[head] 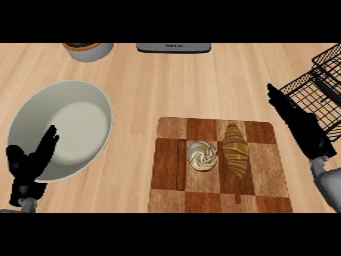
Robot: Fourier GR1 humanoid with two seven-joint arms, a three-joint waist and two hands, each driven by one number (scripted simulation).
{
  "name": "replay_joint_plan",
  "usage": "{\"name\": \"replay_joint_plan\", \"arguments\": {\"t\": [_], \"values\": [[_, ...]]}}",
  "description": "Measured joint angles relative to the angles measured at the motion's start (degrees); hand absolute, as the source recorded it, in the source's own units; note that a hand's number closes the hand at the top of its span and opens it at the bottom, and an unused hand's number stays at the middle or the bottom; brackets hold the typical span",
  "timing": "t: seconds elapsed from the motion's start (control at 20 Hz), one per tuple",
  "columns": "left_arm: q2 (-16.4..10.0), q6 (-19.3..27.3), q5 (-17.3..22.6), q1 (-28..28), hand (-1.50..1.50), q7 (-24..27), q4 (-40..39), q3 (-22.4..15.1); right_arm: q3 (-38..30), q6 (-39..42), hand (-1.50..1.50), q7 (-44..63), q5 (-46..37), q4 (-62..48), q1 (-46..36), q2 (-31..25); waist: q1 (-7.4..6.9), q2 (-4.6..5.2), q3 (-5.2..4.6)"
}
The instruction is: Pick the cupcake from the cutting board and place it in the tiered basket
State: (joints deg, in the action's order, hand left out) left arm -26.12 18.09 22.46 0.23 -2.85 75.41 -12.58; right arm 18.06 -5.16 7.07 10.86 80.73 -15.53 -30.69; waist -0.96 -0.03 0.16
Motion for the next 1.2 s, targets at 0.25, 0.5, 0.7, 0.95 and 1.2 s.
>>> {"name": "replay_joint_plan", "arguments": {"t": [0.25, 0.5, 0.7, 0.95, 1.2], "values": [[0.80, 2.32, -3.36, -3.05, 0.00, 2.78, 5.36, -0.98, -7.02, 0.48, 1.50, -7.65, 8.76, 3.16, -1.18, 5.79, 1.36, -0.30, 0.16], [2.71, 4.16, -6.54, -6.97, 0.00, 4.91, 9.31, -3.18, -14.14, -2.01, -1.50, -13.23, 18.37, 3.07, 0.79, 14.62, 2.74, -0.49, 0.61], [4.21, 5.20, -8.60, -8.95, 0.00, 5.46, 10.29, -4.84, -14.30, 10.14, -1.50, -16.20, 28.52, 3.41, 4.80, 19.10, 2.28, -0.08, 0.35], [5.98, 6.62, -11.06, -9.87, 0.00, 5.22, 10.72, -6.00, -16.73, 25.57, -1.50, -20.17, 31.70, 6.57, 12.44, 13.08, 2.04, -0.09, 0.03], [6.97, 7.85, -12.21, -9.97, 0.00, 4.59, 11.07, -6.56, -18.81, 28.63, -1.50, -19.54, 22.07, 12.90, 15.24, 1.42, 2.72, -0.40, -0.20]]}}
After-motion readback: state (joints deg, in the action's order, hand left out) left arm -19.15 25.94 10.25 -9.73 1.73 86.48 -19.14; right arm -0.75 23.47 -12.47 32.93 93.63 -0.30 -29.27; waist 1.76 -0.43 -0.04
